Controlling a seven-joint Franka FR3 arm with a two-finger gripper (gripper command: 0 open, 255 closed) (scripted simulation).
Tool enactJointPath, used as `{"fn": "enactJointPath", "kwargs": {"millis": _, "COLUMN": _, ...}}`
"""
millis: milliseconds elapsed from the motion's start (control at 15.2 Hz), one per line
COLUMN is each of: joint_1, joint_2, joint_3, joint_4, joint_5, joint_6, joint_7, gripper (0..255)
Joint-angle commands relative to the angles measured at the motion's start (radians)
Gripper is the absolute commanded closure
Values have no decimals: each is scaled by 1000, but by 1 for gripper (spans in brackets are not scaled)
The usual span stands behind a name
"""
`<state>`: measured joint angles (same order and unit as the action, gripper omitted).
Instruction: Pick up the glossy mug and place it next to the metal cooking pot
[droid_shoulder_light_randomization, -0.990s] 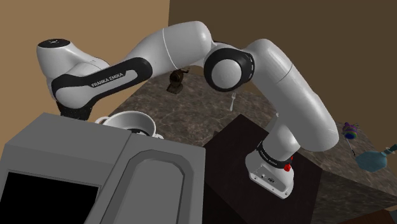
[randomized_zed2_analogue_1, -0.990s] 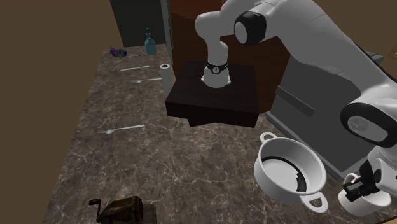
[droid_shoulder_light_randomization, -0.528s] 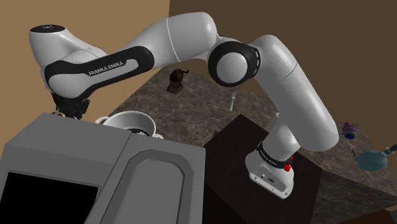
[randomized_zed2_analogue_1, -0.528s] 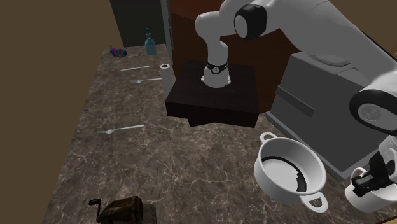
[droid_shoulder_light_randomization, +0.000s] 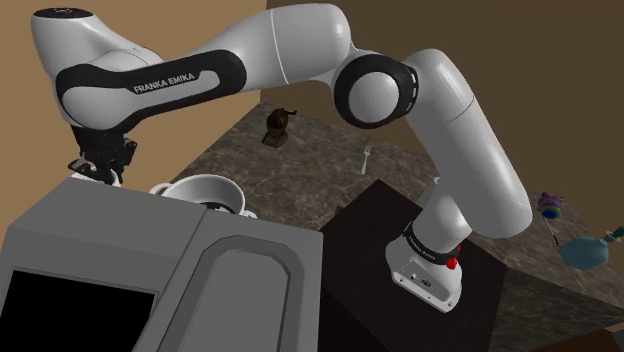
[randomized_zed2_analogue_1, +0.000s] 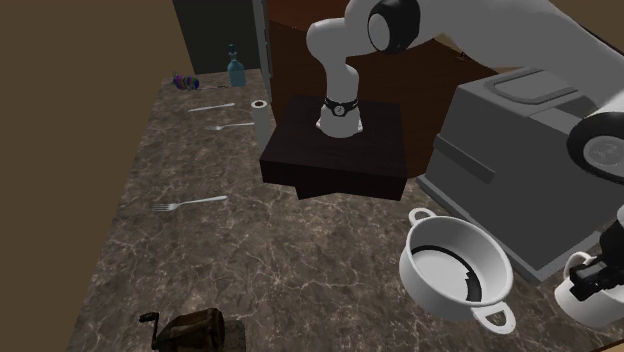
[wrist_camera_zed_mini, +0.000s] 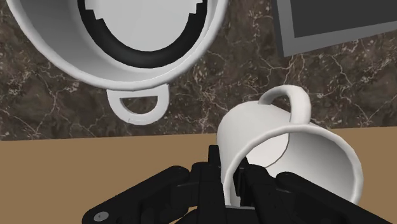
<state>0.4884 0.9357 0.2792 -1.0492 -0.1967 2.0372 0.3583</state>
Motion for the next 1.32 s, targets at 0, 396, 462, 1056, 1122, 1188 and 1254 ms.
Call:
{"fn": "enactJointPath", "kwargs": {"millis": 0, "joint_1": -1, "joint_2": -14, "joint_3": 2, "joint_4": 1, "joint_5": 2, "joint_6": -15, "joint_7": 1, "gripper": 255}}
{"fn": "enactJointPath", "kwargs": {"millis": 396, "joint_1": 2, "joint_2": -39, "joint_3": 6, "joint_4": 38, "joint_5": 7, "joint_6": -76, "joint_7": -2, "gripper": 255}}
{"fn": "enactJointPath", "kwargs": {"millis": 462, "joint_1": 2, "joint_2": -41, "joint_3": 7, "joint_4": 41, "joint_5": 8, "joint_6": -80, "joint_7": -2, "gripper": 255}}
{"fn": "enactJointPath", "kwargs": {"millis": 1056, "joint_1": -197, "joint_2": -424, "joint_3": 40, "joint_4": -610, "joint_5": 71, "joint_6": 182, "joint_7": -92, "gripper": 255}}
{"fn": "enactJointPath", "kwargs": {"millis": 1122, "joint_1": -217, "joint_2": -456, "joint_3": 42, "joint_4": -661, "joint_5": 81, "joint_6": 201, "joint_7": -108, "gripper": 255}}
{"fn": "enactJointPath", "kwargs": {"millis": 1188, "joint_1": -236, "joint_2": -488, "joint_3": 44, "joint_4": -709, "joint_5": 91, "joint_6": 219, "joint_7": -125, "gripper": 255}}
{"fn": "enactJointPath", "kwargs": {"millis": 1254, "joint_1": -254, "joint_2": -518, "joint_3": 46, "joint_4": -756, "joint_5": 101, "joint_6": 235, "joint_7": -143, "gripper": 255}}
